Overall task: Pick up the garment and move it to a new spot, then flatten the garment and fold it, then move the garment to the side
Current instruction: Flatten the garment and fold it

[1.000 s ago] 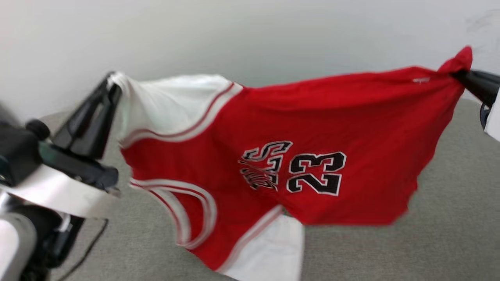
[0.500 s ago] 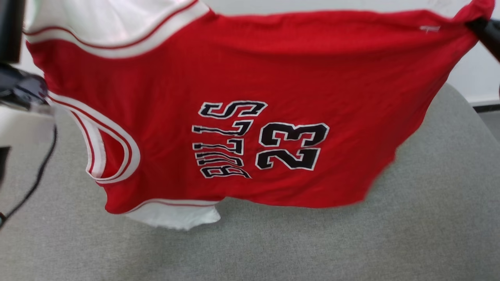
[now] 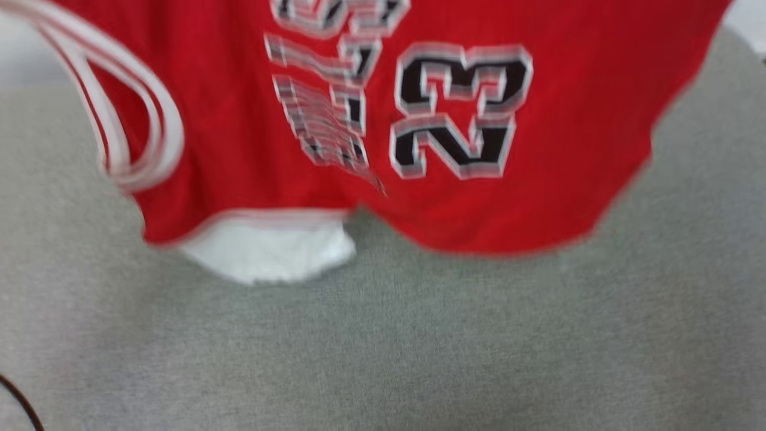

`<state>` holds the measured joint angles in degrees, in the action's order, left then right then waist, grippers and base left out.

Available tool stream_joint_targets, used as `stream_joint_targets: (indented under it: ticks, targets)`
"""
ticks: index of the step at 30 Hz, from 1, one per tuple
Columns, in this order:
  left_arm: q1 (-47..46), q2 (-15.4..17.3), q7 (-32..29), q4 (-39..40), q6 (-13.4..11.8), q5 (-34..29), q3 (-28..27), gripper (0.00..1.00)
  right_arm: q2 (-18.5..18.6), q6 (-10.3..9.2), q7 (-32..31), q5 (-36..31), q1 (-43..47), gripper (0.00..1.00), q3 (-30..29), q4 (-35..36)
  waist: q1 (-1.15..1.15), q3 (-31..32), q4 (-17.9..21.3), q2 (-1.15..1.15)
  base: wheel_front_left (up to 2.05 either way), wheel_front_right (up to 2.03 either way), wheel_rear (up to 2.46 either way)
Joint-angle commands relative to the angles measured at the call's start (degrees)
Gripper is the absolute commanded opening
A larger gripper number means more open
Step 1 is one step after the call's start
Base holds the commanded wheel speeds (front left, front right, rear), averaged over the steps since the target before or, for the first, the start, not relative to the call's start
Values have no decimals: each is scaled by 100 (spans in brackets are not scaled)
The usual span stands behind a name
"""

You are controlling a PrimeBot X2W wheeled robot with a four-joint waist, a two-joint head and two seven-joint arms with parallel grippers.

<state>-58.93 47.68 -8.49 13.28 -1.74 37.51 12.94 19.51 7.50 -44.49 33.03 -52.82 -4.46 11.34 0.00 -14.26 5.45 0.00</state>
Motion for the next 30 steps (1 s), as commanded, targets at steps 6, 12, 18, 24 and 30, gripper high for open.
stream_joint_targets:
  ticks: [6, 12, 18, 24, 30]
  targets:
    - [-1745, -186, 153, -1176, 478, -399, 285, 0, 21, -3, 817, -519, -1278, 0, 200, -936, 0, -1367, -20, 0, 0, 0, 0]
    - [-3400, -616, 477, -2413, 698, -808, 608, 0, -76, -4, 1620, -881, -2545, 0, 230, -2039, 0, -2069, -189, 0, 0, 0, 0]
    - [-4533, -1120, 1161, -3627, 796, -1005, 795, 0, -225, -5, 2203, -1260, -3442, 0, 268, -3066, 0, -2608, -343, 0, 0, 0, 0]
    - [-4029, -1591, 2050, -4587, 890, -748, 1110, 0, -320, -4, 3275, -1517, -3159, 0, 661, -3856, 0, -2766, -610, 0, 0, 0, 0]
    - [-2583, -2073, 2349, -4727, 897, -357, 1032, 0, -48, -3, 3824, -1296, -2214, 0, 1213, -4366, 0, -2392, -805, 0, 0, 0, 0]
